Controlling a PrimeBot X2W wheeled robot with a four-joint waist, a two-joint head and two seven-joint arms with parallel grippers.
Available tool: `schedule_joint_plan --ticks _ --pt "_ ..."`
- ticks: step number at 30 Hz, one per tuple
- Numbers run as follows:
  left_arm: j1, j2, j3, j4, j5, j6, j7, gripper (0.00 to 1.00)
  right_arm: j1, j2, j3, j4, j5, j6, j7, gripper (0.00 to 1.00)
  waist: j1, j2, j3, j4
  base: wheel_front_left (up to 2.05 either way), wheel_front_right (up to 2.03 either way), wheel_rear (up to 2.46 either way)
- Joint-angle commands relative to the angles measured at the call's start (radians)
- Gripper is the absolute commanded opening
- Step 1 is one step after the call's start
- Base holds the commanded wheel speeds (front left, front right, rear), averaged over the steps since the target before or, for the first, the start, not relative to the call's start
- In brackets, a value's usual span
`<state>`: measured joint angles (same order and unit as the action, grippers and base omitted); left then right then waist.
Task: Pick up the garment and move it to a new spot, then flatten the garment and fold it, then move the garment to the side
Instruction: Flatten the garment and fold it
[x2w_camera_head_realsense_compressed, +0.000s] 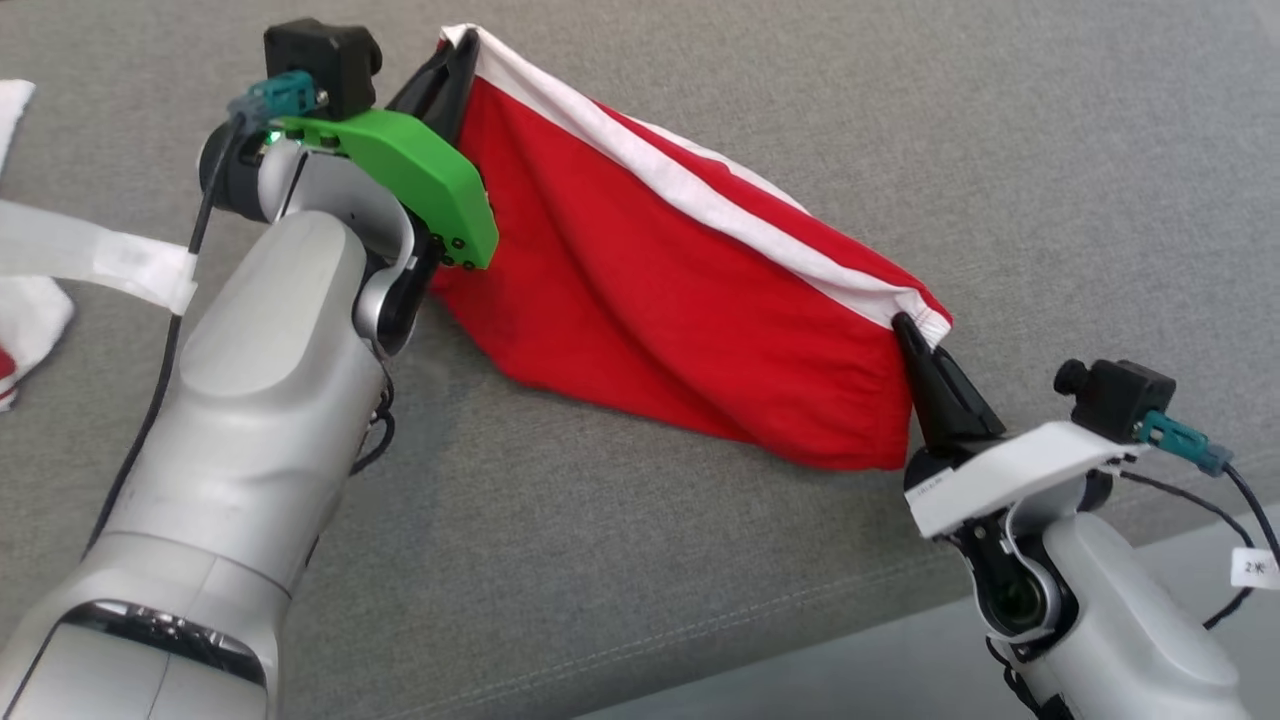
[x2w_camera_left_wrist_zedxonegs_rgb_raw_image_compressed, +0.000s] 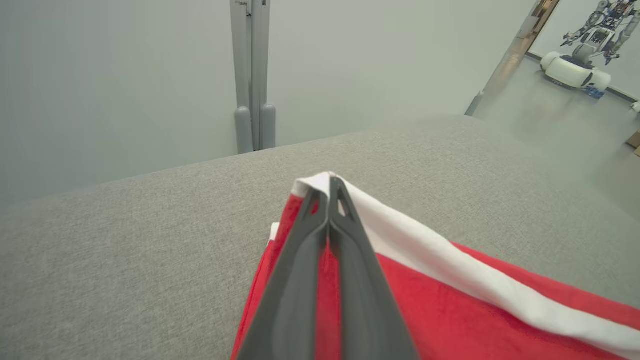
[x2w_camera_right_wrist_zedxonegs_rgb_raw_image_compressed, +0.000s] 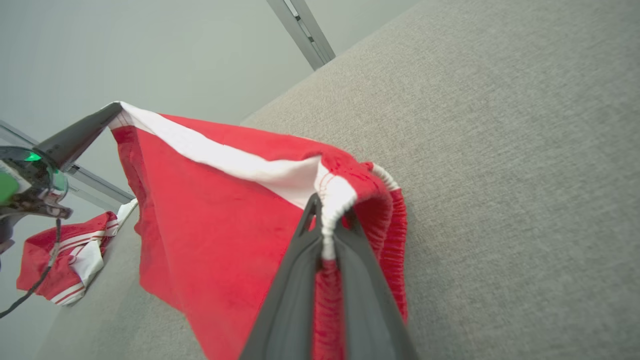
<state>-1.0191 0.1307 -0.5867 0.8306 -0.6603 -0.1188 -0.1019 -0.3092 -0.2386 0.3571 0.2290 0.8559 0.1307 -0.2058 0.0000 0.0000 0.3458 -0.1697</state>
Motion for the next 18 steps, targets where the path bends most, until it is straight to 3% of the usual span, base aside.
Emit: schedule_joint_plan --ticks 1,14,16,17,18 --pt "-0.044 -0.001 -0.008 0.044 0.015 -0.003 -0.003 0.0 -0.042 0.017 0.008 0.025 -0.002 0.0 -0.009 0.0 0.0 0.0 0.095 -0.089 0.0 0.0 0.0" --pt "-0.197 -0.015 -0.04 0.302 0.034 -0.009 -0.049 0.0 -0.181 0.065 0.071 0.167 0.036 0.0 -0.044 0.0 0.0 0.0 0.151 -0.124 0.0 0.0 0.0" --pt "-0.208 -0.019 -0.043 0.327 0.031 -0.009 -0.053 0.0 -0.184 0.065 0.074 0.178 0.041 0.0 -0.049 0.41 0.0 0.0 0.146 -0.12 0.0 0.0 0.0" --pt "-0.214 -0.02 -0.045 0.336 0.032 -0.009 -0.052 0.0 -0.185 0.064 0.076 0.182 0.042 0.0 -0.051 0.75 0.0 0.0 0.142 -0.117 0.0 0.0 0.0" --pt "-0.218 -0.022 -0.047 0.35 0.033 -0.009 -0.05 0.12 -0.184 0.061 0.077 0.186 0.044 0.0 -0.052 1.0 0.0 0.0 0.137 -0.115 0.0 0.0 0.0"
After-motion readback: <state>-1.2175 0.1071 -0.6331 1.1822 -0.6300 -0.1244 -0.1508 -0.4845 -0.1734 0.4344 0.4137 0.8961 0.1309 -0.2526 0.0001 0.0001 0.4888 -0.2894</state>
